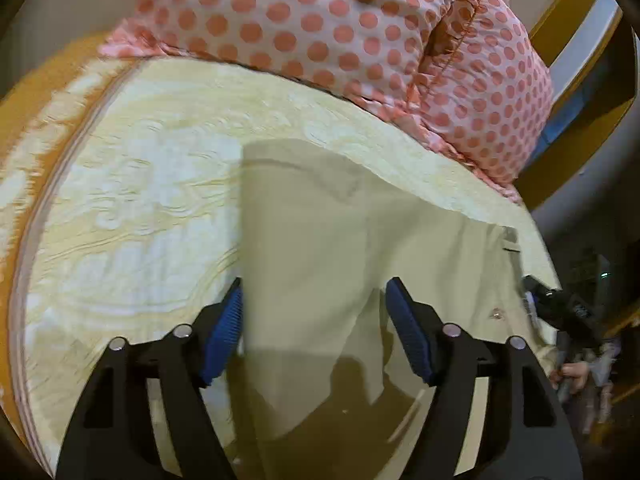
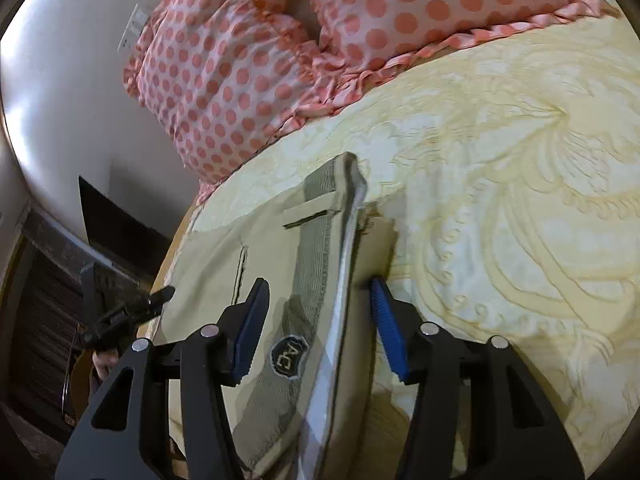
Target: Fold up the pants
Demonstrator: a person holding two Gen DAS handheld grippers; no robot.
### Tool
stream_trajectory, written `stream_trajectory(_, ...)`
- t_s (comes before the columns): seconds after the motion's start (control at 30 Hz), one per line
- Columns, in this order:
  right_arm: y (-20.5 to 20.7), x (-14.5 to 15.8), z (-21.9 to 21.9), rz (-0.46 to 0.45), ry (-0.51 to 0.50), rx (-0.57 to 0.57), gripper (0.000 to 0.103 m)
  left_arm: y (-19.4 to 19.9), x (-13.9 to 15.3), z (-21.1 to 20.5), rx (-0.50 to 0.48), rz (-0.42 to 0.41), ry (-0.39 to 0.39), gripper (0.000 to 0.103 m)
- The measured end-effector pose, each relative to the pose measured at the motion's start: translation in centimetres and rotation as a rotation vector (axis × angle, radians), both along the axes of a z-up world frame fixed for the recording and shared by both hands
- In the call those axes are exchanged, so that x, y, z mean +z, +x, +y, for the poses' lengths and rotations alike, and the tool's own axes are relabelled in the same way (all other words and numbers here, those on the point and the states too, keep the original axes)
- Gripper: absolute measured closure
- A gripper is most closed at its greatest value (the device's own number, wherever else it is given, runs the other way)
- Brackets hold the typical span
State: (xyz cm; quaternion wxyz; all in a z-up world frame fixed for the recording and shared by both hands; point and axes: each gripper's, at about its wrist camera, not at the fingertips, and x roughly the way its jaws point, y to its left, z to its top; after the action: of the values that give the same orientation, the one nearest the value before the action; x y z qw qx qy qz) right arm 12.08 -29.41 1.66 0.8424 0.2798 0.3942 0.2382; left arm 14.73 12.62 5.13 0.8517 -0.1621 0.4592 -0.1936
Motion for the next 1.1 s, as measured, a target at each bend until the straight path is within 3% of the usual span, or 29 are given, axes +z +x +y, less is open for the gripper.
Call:
stream_trajectory(0.03,0.1,0.0,0.3,-0.008,-0.004,0.027,0.049,0.9,-0.2,-0.1,-0.014,0.009,-0.022,0.028)
stream_trajectory(0.07,0.2,0.0,0.5,-0.005,-0.004,0.042,0.07,1.3,-0.3,0.0,-0.025,0.014,-0.039,0.03)
stream_trajectory(0.1,0.4,-0.1,0.5,0.002,0.019,0.065,0.086,1.7,-0.5,0.0,-0.024,0.02,-0.036,0.057)
stream_trajectory(0.13,0.6,-0.3,0.3,0.015,0.06,0.084,0.088,2.1,-0.8,0.2,-0.034,0.053,-0.049,0.087)
stream_trajectory(0.17,0.7,-0.4,-0.1,0.029,0.097,0.091,0.089,2.5,-1.1,0.2,-0.054,0.085,-0.108,0.094)
stream_trajectory(0.2,0.9,-0.2,-0.1,0.031,0.105,0.095,0.09,2.6,-0.9,0.1,-0.054,0.087,-0.112,0.095)
stream_trajectory(0.3,1.7,0.6,-0.3,0.02,0.113,0.104,0.091,2.7,0.7,-1.2,-0.063,0.026,-0.015,0.096)
stream_trajectory(0.47,5.6,3.2,-1.3,-0.048,0.097,0.059,0.093,6.4,3.0,-2.9,-0.037,-0.062,0.044,0.097)
stream_trajectory(0.6,10.2,3.9,-2.2,-0.068,0.044,-0.029,0.093,11.6,2.9,-5.4,0.009,-0.117,0.156,0.096)
stream_trajectory(0.67,12.2,2.9,-2.0,-0.019,-0.041,-0.058,0.09,13.4,1.9,-6.4,0.03,-0.083,0.209,0.089)
stream_trajectory(0.73,12.7,1.9,-1.9,0.055,-0.126,-0.079,0.078,13.6,1.8,-6.3,0.055,-0.063,0.225,0.071)
stream_trajectory(0.77,12.1,2.1,-2.3,0.047,-0.145,-0.101,0.073,12.9,2.3,-5.9,0.07,-0.088,0.239,0.069)
stream_trajectory(0.8,11.1,2.9,-2.6,0.015,-0.162,-0.134,0.07,12.0,2.9,-5.6,0.089,-0.126,0.264,0.061)
stream_trajectory(0.83,10.0,3.8,-2.9,-0.026,-0.164,-0.158,0.059,10.5,3.9,-5.2,0.105,-0.178,0.283,0.05)
stream_trajectory(0.87,8.8,4.8,-3.2,-0.079,-0.121,-0.151,0.044,9.6,4.5,-4.9,0.106,-0.203,0.269,0.047)
stream_trajectory(0.97,7.2,6.2,-1.9,-0.126,0.019,-0.014,0.024,7.1,5.5,-5.0,0.02,-0.196,0.091,0.042)
stream_trajectory(1.03,7.4,5.5,-0.6,-0.077,0.07,0.06,0.018,7.1,4.2,-6.1,-0.036,-0.112,0.01,0.036)
stream_trajectory(1.1,8.5,3.0,0.2,0.067,0.061,0.037,0.017,8.4,1.7,-7.3,-0.043,-0.003,0.024,0.037)
